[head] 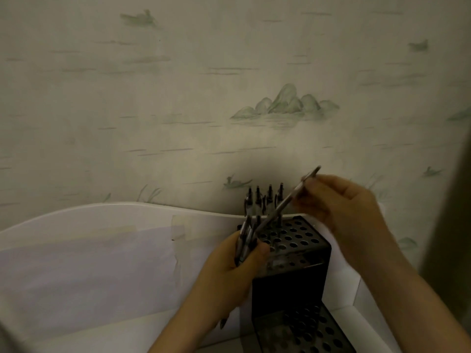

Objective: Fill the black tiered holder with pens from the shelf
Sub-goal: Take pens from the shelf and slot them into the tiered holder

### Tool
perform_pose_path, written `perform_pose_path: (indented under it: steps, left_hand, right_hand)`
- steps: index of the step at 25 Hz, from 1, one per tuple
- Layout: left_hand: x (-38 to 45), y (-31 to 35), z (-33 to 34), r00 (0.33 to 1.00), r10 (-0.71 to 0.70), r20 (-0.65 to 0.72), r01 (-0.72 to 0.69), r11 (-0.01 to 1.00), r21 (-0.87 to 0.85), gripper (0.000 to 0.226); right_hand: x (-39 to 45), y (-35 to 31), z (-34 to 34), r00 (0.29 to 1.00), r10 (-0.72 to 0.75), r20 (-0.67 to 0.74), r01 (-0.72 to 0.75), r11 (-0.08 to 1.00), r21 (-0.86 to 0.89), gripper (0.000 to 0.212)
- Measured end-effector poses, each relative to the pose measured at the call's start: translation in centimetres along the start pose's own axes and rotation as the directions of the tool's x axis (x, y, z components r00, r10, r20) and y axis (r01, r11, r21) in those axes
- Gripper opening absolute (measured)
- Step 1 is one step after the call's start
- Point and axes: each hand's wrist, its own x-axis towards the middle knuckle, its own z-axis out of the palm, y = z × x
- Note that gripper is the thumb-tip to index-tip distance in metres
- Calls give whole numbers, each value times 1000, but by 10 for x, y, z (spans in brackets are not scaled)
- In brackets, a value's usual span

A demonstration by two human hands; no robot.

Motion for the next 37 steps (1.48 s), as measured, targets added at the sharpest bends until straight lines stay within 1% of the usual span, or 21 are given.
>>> perform_pose_path:
  steps: [1,2,4,6,7,9,12,14,17,20,21,23,25,27,29,30,32,33,34,35,37]
  left_hand:
    - [0,-1,-1,1000,-18,-6,18,1000,-18,23]
    - [0,-1,-1,1000,-23,-8,23,999,-28,24]
    - [1,0,-1,1000,-16,-11,16,1000,-19,22]
    - [2,0,-1,1000,-10,-13,10,1000,5,21]
    - [2,0,-1,1000,-7,-13,7,1000,13,21]
    - [1,1,-1,1000,-5,-12,5,1000,13,23]
    - [-1,6,-1,1000,-26,-14,26,999,-38,25]
    - [-4,9,-1,998,-69,-11,67,990,-125,28]
    - [-6,13,-1,992,-129,5,125,955,-270,18]
    - [-6,16,-1,987,-162,-1,154,938,-310,15]
    - [-7,16,-1,987,-162,-1,154,939,-308,16]
    - [-8,17,0,988,-152,-4,144,946,-290,16]
    - [-9,15,0,992,-127,-2,123,960,-251,16]
    - [-10,13,1,996,-93,7,92,974,-205,19]
    - [-11,11,2,998,-64,22,67,982,-174,19]
    - [-12,11,2,998,-50,30,54,986,-156,19]
    - [-12,10,3,999,-20,41,24,993,-112,18]
    - [-11,9,3,999,-8,45,12,995,-100,18]
    - [-11,10,4,999,3,50,1,995,-96,17]
    - [-10,10,5,998,13,54,-8,996,-93,17]
    - [-8,10,8,998,35,60,-31,997,-75,16]
  right_hand:
    - [7,-7,-5,995,-82,-64,81,997,-16,13]
    - [13,-13,-10,979,-178,-103,171,982,-79,10]
    - [23,-17,-16,936,-338,-99,299,912,-282,6]
    - [29,-11,-18,915,-401,-46,337,820,-462,7]
    - [31,-7,-18,913,-408,-21,339,784,-520,7]
    - [35,2,-18,913,-407,14,341,745,-574,9]
    - [40,15,-17,915,-400,57,360,743,-565,15]
    - [42,22,-18,912,-401,87,374,725,-578,12]
    - [46,31,-18,917,-377,128,370,690,-622,6]
    - [47,41,-19,938,-306,162,328,641,-694,5]
    - [46,44,-20,949,-267,168,304,629,-716,4]
    - [45,48,-22,965,-205,162,258,650,-715,2]
    - [46,47,-23,973,-175,151,230,672,-704,1]
    - [46,43,-24,976,-159,146,216,667,-713,7]
    - [43,39,-24,974,-187,130,221,644,-733,22]
    - [39,36,-24,966,-228,121,241,634,-735,27]
    - [25,29,-21,926,-353,133,339,624,-704,27]
    - [16,26,-19,904,-397,162,397,631,-667,23]
    - [7,24,-16,895,-396,205,433,659,-615,20]
    - [-2,23,-13,901,-347,262,435,705,-560,18]
    - [-13,23,-6,902,-172,395,368,784,-500,22]
